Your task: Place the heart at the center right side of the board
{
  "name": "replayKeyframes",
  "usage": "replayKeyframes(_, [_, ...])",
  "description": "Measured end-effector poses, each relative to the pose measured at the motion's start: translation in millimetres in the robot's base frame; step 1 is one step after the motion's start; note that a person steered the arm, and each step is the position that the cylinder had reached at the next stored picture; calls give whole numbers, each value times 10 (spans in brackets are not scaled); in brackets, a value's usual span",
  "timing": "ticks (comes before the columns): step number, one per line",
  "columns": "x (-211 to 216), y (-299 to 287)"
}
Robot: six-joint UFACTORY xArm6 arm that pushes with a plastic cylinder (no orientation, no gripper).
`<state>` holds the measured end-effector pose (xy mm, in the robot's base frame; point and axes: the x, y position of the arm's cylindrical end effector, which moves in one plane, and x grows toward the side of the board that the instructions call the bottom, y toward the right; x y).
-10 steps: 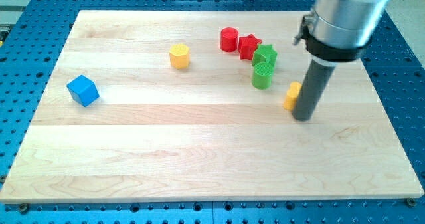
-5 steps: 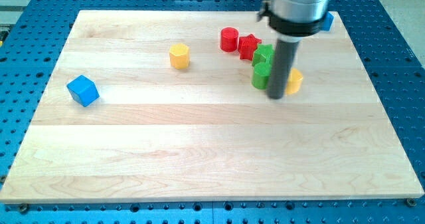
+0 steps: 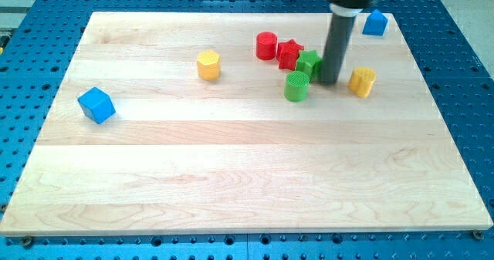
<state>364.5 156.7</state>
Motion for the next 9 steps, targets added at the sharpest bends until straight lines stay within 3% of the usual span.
replayKeyframes(2, [-15, 744])
replayKeyframes(5, [-113, 299])
replayKeyframes(7, [374, 617])
replayKeyframes(9, [374, 814])
